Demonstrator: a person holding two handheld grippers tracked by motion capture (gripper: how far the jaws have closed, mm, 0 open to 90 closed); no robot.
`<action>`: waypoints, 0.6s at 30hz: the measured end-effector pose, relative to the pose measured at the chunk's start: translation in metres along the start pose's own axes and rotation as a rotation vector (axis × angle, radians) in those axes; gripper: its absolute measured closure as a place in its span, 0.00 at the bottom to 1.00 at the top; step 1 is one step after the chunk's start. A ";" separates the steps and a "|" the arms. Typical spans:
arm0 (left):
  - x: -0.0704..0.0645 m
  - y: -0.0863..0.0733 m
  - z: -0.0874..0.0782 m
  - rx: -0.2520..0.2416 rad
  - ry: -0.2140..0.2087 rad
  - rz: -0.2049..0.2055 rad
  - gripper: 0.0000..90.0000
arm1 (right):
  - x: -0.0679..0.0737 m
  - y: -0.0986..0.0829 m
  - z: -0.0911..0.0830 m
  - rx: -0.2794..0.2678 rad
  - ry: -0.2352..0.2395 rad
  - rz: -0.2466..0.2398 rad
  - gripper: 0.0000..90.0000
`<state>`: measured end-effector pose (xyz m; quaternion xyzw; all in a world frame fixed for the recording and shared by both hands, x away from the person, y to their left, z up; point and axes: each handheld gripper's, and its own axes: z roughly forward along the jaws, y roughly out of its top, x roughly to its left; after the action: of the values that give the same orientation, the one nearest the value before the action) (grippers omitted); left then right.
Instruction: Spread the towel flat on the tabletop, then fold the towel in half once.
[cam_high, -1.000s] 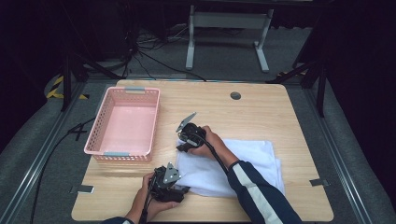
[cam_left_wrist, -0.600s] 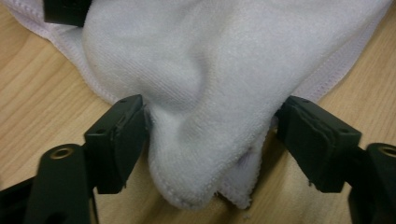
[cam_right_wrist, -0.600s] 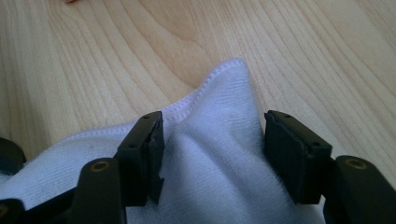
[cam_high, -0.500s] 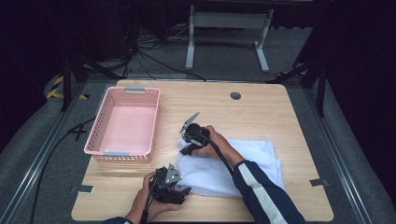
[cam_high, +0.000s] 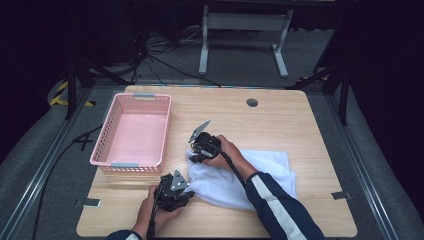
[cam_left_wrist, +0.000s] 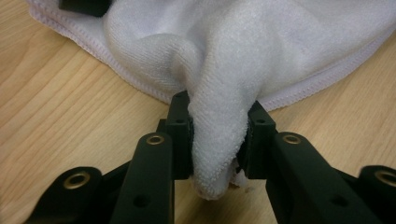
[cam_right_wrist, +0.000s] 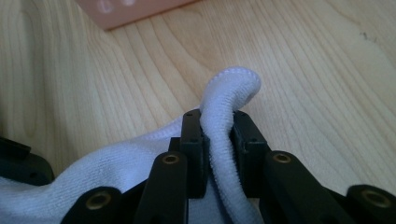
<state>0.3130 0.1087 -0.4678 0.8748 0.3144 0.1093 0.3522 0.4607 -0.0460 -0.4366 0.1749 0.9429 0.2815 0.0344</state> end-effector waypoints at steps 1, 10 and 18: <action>0.001 -0.001 -0.001 0.005 -0.002 -0.006 0.79 | 0.001 0.001 -0.001 -0.006 0.002 -0.010 0.86; 0.007 -0.004 -0.016 -0.035 0.024 -0.006 0.82 | 0.008 0.007 -0.007 -0.099 -0.010 -0.020 0.86; 0.005 0.004 -0.025 -0.080 0.052 0.030 0.82 | 0.009 0.008 -0.024 -0.168 -0.032 -0.026 0.86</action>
<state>0.3085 0.1228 -0.4468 0.8614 0.3058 0.1497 0.3770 0.4506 -0.0491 -0.4115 0.1637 0.9174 0.3564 0.0679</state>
